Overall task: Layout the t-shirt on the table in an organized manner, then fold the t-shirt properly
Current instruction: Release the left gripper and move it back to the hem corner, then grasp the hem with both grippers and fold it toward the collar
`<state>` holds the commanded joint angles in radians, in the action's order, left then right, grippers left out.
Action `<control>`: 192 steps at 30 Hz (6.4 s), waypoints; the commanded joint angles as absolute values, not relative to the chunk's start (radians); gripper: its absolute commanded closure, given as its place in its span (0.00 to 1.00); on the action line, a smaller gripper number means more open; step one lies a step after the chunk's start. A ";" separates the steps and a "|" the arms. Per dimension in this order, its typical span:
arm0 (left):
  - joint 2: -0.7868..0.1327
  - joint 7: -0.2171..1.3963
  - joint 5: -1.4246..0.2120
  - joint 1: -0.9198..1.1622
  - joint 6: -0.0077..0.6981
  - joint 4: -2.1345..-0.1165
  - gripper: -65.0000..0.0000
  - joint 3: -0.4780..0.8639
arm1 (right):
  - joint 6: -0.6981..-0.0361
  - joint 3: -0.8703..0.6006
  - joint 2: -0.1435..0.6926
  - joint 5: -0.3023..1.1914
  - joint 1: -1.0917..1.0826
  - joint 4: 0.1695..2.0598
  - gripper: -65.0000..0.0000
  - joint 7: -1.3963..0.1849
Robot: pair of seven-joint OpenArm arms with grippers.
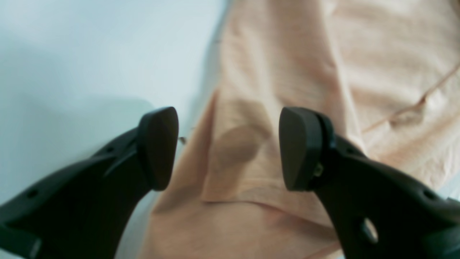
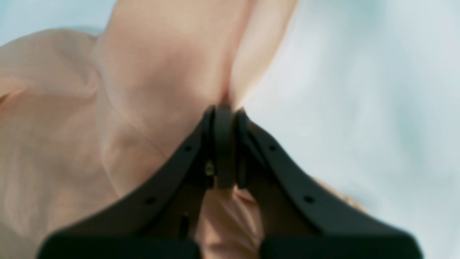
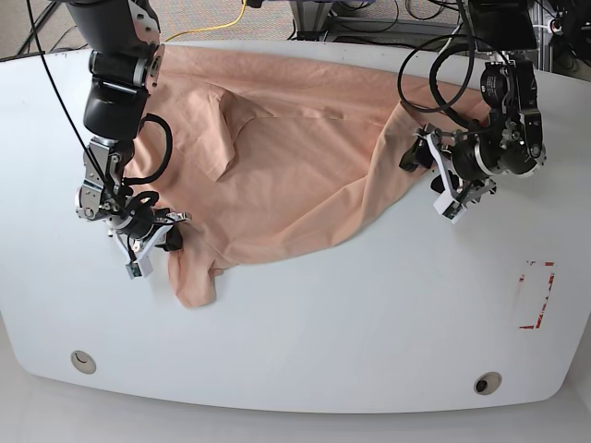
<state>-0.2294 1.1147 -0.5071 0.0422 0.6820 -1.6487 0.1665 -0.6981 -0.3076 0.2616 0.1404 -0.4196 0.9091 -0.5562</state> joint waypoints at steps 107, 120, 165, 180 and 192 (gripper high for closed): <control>-0.358 1.090 -0.357 -0.463 0.685 -1.596 1.00 0.114 | -0.698 -0.306 0.272 0.142 -0.536 1.075 1.00 -0.610; -0.380 1.096 -0.352 -0.387 0.698 -1.650 1.00 0.117 | -0.698 -0.312 0.269 0.147 -0.358 1.405 1.00 -0.800; -0.421 1.162 -0.351 -0.005 0.698 -1.796 0.47 0.166 | -0.698 -0.470 0.213 0.145 0.021 1.830 0.01 -0.926; -0.456 1.164 -0.354 -0.038 0.698 -1.828 0.47 0.171 | -0.698 -0.469 0.170 0.142 -0.234 1.477 0.01 -0.914; -0.456 1.159 -0.352 -0.038 0.698 -1.828 0.47 0.171 | -0.698 -0.469 0.199 0.145 -0.294 1.245 0.25 -0.832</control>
<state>-0.4565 1.1592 -0.3521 -0.0376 0.6981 -1.8282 0.1711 -0.6981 -0.4687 0.1987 0.1450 -0.2938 1.2451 -0.8324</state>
